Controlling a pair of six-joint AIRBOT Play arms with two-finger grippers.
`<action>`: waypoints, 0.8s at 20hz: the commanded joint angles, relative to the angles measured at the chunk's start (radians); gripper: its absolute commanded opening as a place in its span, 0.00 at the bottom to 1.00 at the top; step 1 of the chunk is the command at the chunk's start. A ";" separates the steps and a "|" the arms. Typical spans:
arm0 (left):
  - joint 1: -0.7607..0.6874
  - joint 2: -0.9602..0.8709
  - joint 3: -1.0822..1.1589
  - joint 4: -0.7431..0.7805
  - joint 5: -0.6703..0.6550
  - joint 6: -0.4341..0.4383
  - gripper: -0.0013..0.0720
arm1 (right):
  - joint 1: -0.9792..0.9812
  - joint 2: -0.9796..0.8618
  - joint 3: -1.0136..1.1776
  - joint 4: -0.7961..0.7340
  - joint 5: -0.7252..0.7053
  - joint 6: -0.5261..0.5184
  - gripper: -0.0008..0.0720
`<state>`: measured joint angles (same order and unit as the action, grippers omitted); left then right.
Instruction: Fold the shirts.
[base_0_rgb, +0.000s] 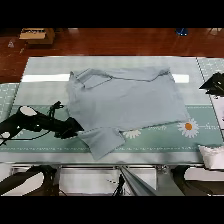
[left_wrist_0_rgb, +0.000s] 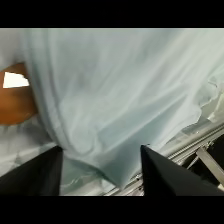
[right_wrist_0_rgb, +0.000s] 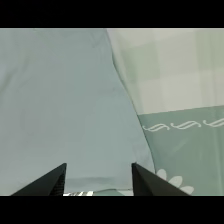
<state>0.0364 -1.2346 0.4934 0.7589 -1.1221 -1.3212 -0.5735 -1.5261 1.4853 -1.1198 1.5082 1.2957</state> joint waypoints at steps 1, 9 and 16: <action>-0.081 -0.061 -0.008 -0.084 0.090 0.049 0.32 | -0.001 0.001 -0.002 0.008 0.001 -0.003 0.70; -0.080 -0.061 -0.006 -0.087 0.045 0.106 0.06 | -0.129 0.003 -0.254 0.031 -0.027 -0.048 0.76; -0.080 -0.061 -0.006 -0.110 0.040 0.114 0.06 | -0.139 0.003 -0.484 0.075 -0.230 -0.074 0.77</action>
<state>-0.0433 -1.2957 0.4866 0.6716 -1.0729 -1.2167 -0.7067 -1.5242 1.0760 -1.0714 1.3621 1.2304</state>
